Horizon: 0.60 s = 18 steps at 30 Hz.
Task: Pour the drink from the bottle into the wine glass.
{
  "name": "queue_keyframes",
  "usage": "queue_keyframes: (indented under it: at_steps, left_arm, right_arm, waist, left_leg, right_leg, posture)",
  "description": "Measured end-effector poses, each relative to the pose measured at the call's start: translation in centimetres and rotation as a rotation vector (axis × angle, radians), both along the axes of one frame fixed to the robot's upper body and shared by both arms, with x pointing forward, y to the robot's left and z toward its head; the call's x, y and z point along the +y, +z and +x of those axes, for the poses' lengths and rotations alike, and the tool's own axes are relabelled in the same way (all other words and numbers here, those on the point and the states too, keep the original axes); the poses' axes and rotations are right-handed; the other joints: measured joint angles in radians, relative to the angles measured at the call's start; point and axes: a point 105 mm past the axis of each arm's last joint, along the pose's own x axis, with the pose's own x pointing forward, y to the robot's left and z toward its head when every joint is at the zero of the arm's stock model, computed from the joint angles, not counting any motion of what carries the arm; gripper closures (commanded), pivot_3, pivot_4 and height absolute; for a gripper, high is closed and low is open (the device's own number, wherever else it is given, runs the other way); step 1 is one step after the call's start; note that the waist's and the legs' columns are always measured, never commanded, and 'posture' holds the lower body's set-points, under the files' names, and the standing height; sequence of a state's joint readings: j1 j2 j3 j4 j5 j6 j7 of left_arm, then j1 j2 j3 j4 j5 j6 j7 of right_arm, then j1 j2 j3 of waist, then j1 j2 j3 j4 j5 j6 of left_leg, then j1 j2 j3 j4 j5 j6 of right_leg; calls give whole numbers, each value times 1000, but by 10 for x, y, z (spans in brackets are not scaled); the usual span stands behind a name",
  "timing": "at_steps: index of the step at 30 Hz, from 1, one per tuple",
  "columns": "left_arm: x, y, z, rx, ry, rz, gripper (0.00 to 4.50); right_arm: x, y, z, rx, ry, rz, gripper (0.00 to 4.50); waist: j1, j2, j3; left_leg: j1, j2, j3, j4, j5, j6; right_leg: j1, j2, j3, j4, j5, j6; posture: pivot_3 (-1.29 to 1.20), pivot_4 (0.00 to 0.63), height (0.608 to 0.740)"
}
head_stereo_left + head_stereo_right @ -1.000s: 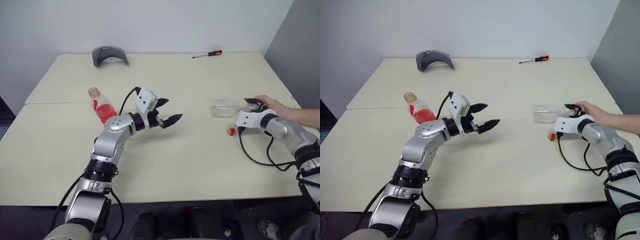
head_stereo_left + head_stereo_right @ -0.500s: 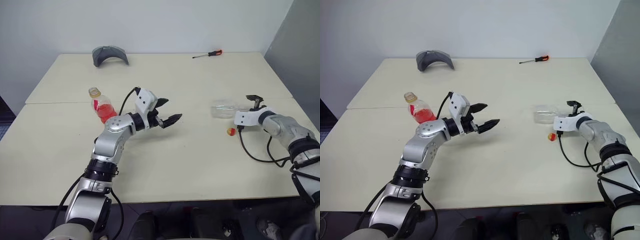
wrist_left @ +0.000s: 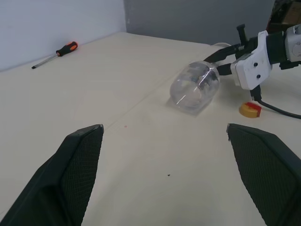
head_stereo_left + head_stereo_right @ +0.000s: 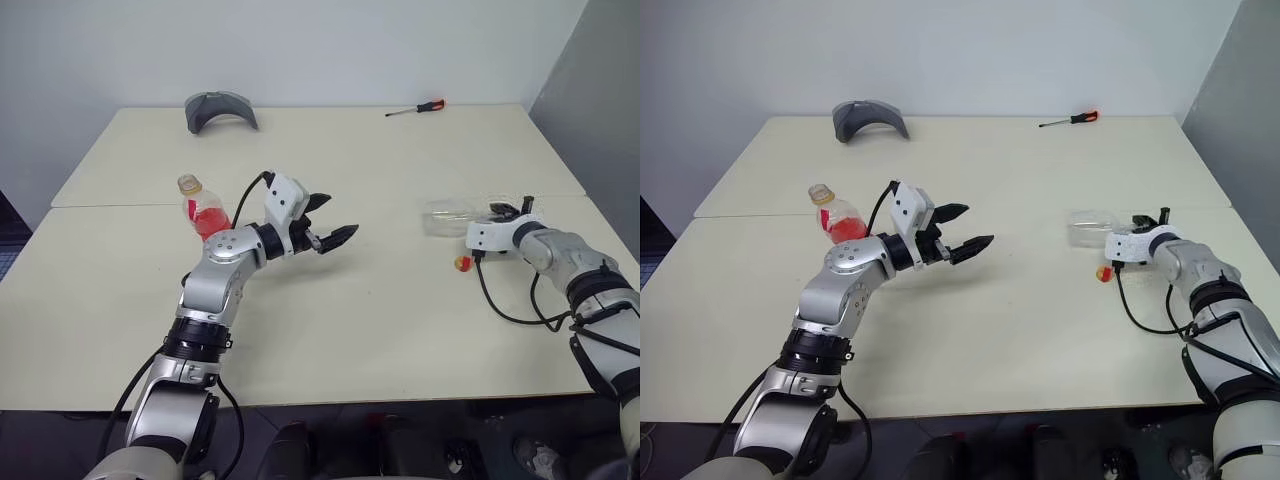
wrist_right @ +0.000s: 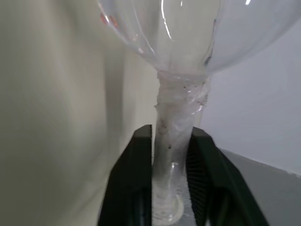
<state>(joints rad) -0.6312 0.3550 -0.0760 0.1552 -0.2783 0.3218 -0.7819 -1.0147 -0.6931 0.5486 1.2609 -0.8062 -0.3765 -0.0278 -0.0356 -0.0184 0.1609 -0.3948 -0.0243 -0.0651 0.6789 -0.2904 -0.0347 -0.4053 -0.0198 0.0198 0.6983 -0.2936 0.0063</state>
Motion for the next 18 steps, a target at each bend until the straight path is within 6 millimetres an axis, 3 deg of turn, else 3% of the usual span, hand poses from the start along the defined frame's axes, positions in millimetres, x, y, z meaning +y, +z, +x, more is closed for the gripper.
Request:
queue_keyframes:
  at_steps: [7, 13, 18]
  left_arm:
    - [1, -11, -14, 45, -6, -9, 0]
    - [10, -29, -58, 146, -34, -12, 0]
    - [31, -48, -91, 240, 105, -29, 0]
  right_arm:
    - [25, 5, 4, -47, 87, 72, 4368]
    - [91, 33, 16, -102, 184, 560, 4368]
    - [152, 58, 14, -74, 323, 924, 4368]
  waist:
    - [-9, 0, 0]
    - [-33, 0, 0]
    - [-36, 0, 0]
  left_leg:
    - [0, 0, 0, 0, 0, 0]
    - [0, 2, 0, -1, 0, 0]
    - [-1, 2, -1, -1, 0, 0]
  right_leg:
    - [0, 0, 0, 0, 0, 0]
    - [-1, 1, 1, 0, 0, 0]
    - [-1, 0, -1, 0, 0, 0]
  posture:
    - [0, 150, 740]
    - [0, 150, 740]
    - [0, 150, 740]
